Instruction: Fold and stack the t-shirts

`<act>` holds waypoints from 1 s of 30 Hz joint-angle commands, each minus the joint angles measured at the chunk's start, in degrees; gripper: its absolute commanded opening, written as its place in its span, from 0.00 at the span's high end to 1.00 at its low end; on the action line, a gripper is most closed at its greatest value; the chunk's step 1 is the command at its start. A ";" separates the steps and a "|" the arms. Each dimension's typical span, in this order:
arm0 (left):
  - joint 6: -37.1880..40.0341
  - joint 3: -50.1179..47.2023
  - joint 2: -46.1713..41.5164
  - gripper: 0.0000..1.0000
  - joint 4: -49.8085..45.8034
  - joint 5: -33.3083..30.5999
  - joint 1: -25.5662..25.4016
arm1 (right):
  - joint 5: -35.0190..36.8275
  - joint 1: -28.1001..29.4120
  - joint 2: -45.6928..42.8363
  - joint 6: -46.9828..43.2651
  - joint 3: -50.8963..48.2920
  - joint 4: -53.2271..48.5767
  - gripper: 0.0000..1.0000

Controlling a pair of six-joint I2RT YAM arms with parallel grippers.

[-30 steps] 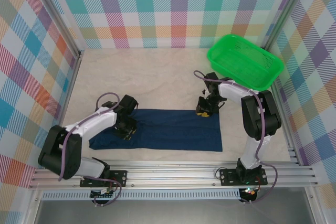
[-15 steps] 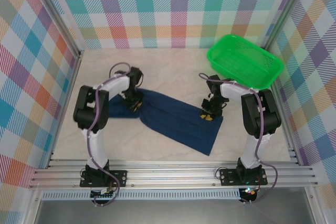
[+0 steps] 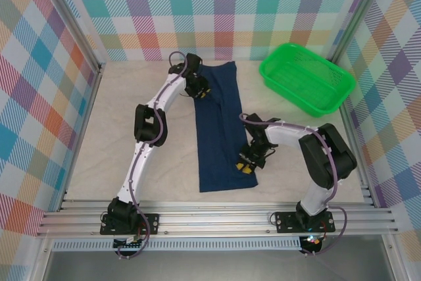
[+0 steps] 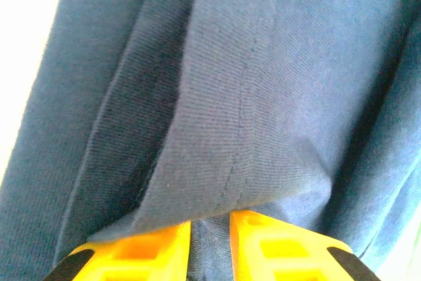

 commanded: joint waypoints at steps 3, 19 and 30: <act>-1.65 -1.10 2.70 0.79 -2.00 -1.37 0.45 | 3.90 3.32 4.38 9.48 -0.10 1.72 0.77; 5.89 -21.10 -28.07 0.54 -12.60 -12.04 0.03 | 13.25 0.48 -13.91 -3.48 7.75 -9.53 0.60; 4.20 -91.99 -66.11 0.56 5.06 12.43 -13.30 | -2.94 -4.32 -21.54 -13.09 -5.44 -11.86 0.59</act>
